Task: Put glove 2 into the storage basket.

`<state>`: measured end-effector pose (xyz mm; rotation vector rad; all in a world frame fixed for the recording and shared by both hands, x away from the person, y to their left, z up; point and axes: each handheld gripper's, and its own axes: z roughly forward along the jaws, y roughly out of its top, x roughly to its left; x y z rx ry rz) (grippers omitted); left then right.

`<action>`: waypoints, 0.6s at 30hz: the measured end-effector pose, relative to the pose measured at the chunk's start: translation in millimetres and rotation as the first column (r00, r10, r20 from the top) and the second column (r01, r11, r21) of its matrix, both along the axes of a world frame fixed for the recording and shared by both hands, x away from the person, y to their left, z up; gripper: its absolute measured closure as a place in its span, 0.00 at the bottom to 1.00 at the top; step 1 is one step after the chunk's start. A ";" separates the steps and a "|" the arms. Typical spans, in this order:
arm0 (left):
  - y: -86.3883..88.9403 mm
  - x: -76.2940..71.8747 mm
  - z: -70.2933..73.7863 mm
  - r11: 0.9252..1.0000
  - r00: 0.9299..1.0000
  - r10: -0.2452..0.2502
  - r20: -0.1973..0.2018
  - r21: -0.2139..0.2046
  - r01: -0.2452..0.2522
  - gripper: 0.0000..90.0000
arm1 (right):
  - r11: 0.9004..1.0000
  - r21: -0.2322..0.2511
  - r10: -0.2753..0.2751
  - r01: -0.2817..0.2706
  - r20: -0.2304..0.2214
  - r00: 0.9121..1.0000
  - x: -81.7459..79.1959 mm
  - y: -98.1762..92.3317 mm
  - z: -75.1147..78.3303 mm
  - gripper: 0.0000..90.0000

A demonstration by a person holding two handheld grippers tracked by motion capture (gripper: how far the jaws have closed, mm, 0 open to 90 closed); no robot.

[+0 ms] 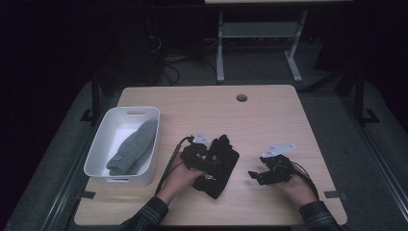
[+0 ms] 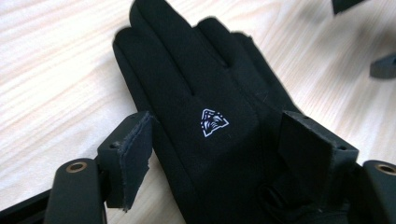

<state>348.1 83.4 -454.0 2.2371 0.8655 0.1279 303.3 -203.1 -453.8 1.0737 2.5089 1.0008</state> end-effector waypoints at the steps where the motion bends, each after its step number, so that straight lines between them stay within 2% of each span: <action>1: -1.3 0.0 -1.3 1.000 1.000 0.005 -0.001 0.004 -0.005 0.26 | 1.000 -0.004 -0.010 0.010 0.005 1.000 0.7 -1.8 -0.7 0.26; 5: -5.4 0.5 -4.6 1.000 1.000 0.000 -0.009 0.012 0.000 0.21 | 0.999 -0.010 -0.035 0.035 0.004 0.999 3.9 -6.9 -2.3 0.23; 8: -8.1 0.7 -9.6 1.000 0.999 -0.025 -0.025 0.019 0.025 0.19 | 0.998 -0.016 -0.060 0.060 0.004 0.998 7.1 -11.3 -4.3 0.22; 9: -8.7 0.8 -11.0 1.000 0.999 -0.026 -0.030 0.008 0.026 0.19 | 0.998 -0.014 -0.065 0.065 0.004 0.998 8.0 -12.5 -5.0 0.22; 11: -8.7 0.9 -11.0 0.999 0.999 -0.041 -0.021 0.015 0.041 0.19 | 0.997 -0.014 -0.071 0.071 0.003 0.997 9.1 -14.6 -5.5 0.22; 16: -9.3 -1.7 -11.2 0.999 0.998 -0.052 -0.024 -0.017 0.052 0.31 | 0.996 -0.022 -0.086 0.086 0.014 0.996 10.7 -17.7 -6.7 0.22; 17: -8.4 -1.9 -9.9 0.997 0.997 -0.073 -0.026 0.001 0.073 0.35 | 0.996 -0.024 -0.088 0.088 0.014 0.996 10.9 -18.0 -7.0 0.22; 18: -9.4 -2.5 -10.2 0.998 0.997 -0.066 -0.031 -0.018 0.065 0.39 | 0.995 -0.027 -0.093 0.093 0.014 0.996 11.2 -18.2 -7.7 0.22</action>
